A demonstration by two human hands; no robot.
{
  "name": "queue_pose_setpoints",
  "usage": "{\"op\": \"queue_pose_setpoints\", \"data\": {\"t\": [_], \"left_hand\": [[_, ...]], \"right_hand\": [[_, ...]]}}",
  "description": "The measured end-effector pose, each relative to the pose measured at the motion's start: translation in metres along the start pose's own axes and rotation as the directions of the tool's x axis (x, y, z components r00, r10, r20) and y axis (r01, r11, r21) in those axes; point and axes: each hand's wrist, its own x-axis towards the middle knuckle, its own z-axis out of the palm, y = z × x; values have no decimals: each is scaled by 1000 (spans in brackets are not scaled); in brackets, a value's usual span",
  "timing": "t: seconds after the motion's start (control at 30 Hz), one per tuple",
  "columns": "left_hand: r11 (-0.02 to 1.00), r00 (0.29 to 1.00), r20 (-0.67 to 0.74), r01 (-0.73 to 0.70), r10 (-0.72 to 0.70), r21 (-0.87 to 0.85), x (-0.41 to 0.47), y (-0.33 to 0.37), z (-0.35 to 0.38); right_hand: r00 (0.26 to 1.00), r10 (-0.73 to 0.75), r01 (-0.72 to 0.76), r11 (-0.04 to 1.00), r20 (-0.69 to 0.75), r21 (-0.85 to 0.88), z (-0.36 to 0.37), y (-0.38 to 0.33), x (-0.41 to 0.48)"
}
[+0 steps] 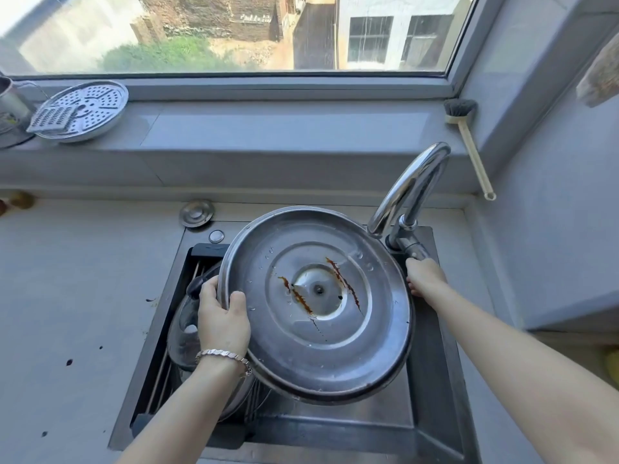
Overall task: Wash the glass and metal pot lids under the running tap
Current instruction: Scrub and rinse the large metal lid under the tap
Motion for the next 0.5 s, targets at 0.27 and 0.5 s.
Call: {"op": "queue_pose_setpoints", "data": {"t": [0.27, 0.5], "left_hand": [[1000, 1000, -15, 12, -12, -26, 2, -4, 3], [1000, 1000, -24, -6, 5, -24, -1, -4, 8]], "right_hand": [[1000, -16, 15, 998, -6, -67, -3, 5, -2], [862, -474, 438, 875, -178, -207, 5, -1, -56]]}}
